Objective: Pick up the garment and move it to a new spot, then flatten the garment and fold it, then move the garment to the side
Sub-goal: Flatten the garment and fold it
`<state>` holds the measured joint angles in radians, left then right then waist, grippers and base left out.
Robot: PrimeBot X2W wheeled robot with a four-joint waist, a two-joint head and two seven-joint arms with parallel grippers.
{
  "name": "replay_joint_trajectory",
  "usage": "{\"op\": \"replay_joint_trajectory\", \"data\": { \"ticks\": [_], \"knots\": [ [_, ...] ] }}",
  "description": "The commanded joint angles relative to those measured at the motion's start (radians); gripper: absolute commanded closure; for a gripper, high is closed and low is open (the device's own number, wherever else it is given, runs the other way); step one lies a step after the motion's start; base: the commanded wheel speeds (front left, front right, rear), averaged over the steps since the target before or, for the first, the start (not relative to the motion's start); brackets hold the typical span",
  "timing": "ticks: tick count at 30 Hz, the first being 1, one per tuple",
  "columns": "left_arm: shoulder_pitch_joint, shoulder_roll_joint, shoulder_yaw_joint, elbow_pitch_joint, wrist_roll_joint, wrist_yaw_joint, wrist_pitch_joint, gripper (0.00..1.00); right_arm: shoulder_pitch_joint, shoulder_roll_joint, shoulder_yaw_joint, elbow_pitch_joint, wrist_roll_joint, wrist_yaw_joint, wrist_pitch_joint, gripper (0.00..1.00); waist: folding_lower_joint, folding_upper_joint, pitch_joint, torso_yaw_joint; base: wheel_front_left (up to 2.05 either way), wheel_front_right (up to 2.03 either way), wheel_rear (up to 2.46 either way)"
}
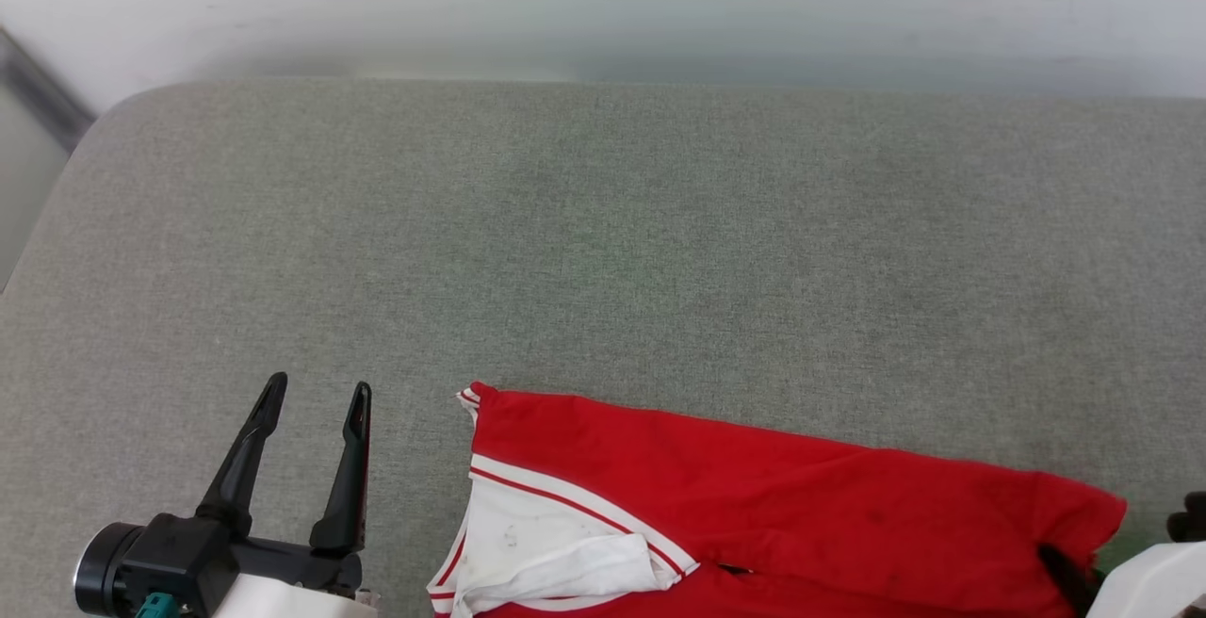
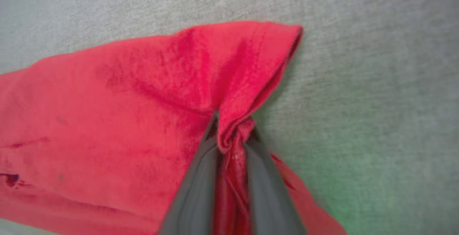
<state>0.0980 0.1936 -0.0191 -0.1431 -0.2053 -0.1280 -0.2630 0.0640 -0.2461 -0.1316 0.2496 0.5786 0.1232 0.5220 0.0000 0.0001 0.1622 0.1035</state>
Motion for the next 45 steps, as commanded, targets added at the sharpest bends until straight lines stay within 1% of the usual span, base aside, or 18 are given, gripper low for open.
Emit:
{"op": "replay_joint_trajectory", "data": {
  "ticks": [1, 5, 9, 14, 17, 20, 27, 29, 32, 37, 41, 43, 45],
  "knots": [
    [0.008, -0.003, 0.004, 0.000, 0.002, -0.001, -0.002, 0.00, 0.003, 0.039, 0.036, 0.045, -0.001, 0.010, -0.004, 1.00, 0.0000, -0.0001, -0.008, -0.003, 0.00, 0.00, 0.00],
    [0.016, -0.004, 0.003, 0.002, 0.003, -0.001, -0.002, 0.00, -0.012, 0.002, -0.014, 0.047, -0.012, 0.006, -0.041, 1.00, 0.0000, -0.0001, -0.016, -0.010, 0.00, 0.00, 0.00],
    [0.017, -0.004, 0.005, 0.000, 0.004, -0.002, -0.002, 0.00, -0.025, -0.039, -0.088, 0.054, -0.033, 0.005, -0.062, 1.00, 0.0000, -0.0001, -0.019, -0.020, 0.00, 0.00, 0.00],
    [0.014, -0.003, 0.000, -0.001, 0.008, -0.003, -0.002, 0.00, -0.053, -0.084, -0.193, 0.092, -0.096, 0.006, -0.078, 1.00, 0.0000, -0.0001, -0.022, -0.031, 0.00, 0.00, 0.00],
    [0.015, 0.000, -0.003, 0.003, 0.006, -0.003, -0.002, 0.00, -0.076, -0.093, -0.222, 0.103, -0.114, 0.007, -0.084, 1.00, 0.0000, -0.0001, -0.026, -0.037, 0.00, 0.00, 0.00],
    [0.019, 0.000, -0.003, 0.005, 0.006, -0.003, -0.002, 0.00, -0.083, -0.088, -0.227, 0.093, -0.101, 0.007, -0.076, 1.00, 0.0000, -0.0001, -0.035, -0.045, 0.00, 0.00, 0.00],
    [0.030, -0.004, -0.009, 0.008, 0.006, -0.003, -0.002, 0.00, -0.047, -0.071, -0.187, 0.022, -0.088, 0.007, -0.045, 1.00, 0.0000, -0.0001, -0.059, -0.054, 0.00, 0.00, 0.00],
    [0.036, -0.003, -0.010, 0.009, 0.003, -0.003, -0.002, 0.00, -0.028, -0.066, -0.172, -0.020, -0.082, 0.007, -0.027, 1.00, 0.0000, -0.0001, -0.067, -0.057, 0.00, 0.00, 0.00],
    [0.041, -0.005, -0.010, 0.009, 0.004, -0.003, -0.002, 0.00, 0.010, -0.067, -0.130, -0.100, -0.105, 0.007, -0.003, 1.00, 0.0000, -0.0001, -0.075, -0.059, 0.00, 0.00, 0.00],
    [0.054, -0.008, -0.022, 0.018, 0.007, -0.003, -0.002, 0.00, 0.056, -0.007, -0.067, -0.234, -0.087, 0.007, 0.058, 1.00, 0.0000, -0.0001, -0.087, -0.053, 0.00, 0.00, 0.00],
    [0.052, -0.015, -0.024, 0.019, -0.003, -0.003, -0.002, 0.00, 0.073, 0.055, -0.012, -0.323, -0.089, 0.007, 0.107, 1.00, 0.0000, -0.0001, -0.089, -0.043, 0.00, 0.00, 0.00],
    [0.047, -0.026, -0.022, 0.013, -0.021, -0.003, -0.002, 0.00, 0.078, 0.084, 0.034, -0.362, -0.090, 0.007, 0.132, 1.00, 0.0000, -0.0001, -0.088, -0.035, 0.00, 0.00, 0.00],
    [0.040, -0.022, -0.024, 0.013, -0.025, -0.003, -0.002, 0.00, 0.077, 0.113, 0.073, -0.397, -0.076, 0.007, 0.157, 1.00, 0.0000, -0.0001, -0.086, -0.027, 0.00, 0.00, 0.00]
  ]
}}
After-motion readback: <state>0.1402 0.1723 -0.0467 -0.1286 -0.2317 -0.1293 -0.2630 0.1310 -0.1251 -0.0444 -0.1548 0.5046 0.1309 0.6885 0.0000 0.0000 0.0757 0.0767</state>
